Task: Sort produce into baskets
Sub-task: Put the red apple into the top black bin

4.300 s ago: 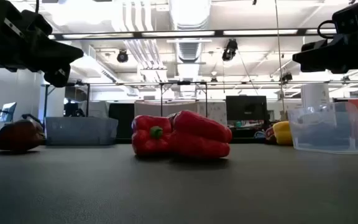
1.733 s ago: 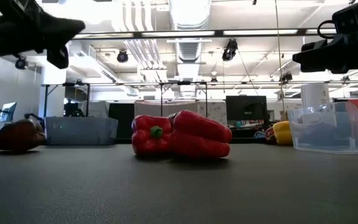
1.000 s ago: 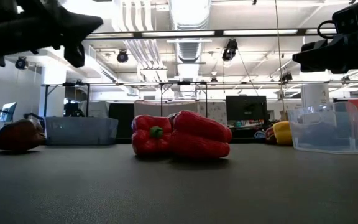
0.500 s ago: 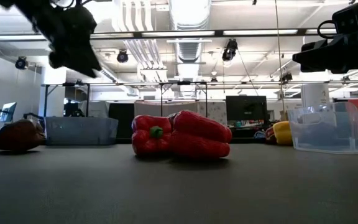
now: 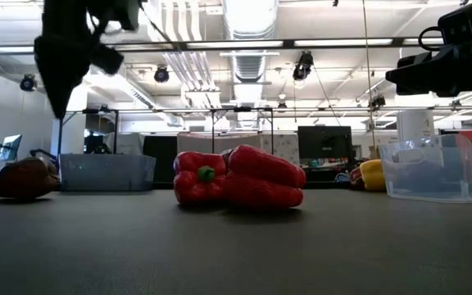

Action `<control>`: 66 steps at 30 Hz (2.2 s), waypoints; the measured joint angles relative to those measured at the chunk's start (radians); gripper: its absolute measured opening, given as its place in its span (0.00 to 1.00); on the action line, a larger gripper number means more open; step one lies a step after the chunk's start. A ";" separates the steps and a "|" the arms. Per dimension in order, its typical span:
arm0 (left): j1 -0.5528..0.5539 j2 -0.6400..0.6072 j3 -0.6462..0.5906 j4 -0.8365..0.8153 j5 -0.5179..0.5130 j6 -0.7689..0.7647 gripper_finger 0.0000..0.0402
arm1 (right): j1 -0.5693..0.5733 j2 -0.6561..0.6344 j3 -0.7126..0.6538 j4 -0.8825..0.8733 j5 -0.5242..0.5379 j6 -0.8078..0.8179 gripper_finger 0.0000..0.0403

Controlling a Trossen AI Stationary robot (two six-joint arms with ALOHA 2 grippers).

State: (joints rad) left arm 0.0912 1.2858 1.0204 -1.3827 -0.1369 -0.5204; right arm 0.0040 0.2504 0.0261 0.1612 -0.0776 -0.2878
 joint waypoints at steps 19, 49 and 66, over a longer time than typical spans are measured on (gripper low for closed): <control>0.150 0.309 -0.146 0.082 0.072 0.301 0.92 | 0.000 0.000 0.000 0.000 0.000 0.000 0.07; 0.162 0.349 0.028 -0.039 -0.146 0.315 0.63 | 0.000 0.000 0.000 0.000 0.000 0.000 0.07; 0.809 0.338 0.378 0.215 -0.343 0.225 0.63 | 0.000 0.000 0.000 0.000 0.000 0.000 0.07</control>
State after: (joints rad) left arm 0.8997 1.6234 1.3987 -1.1673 -0.4800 -0.2958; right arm 0.0036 0.2504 0.0257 0.1612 -0.0772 -0.2878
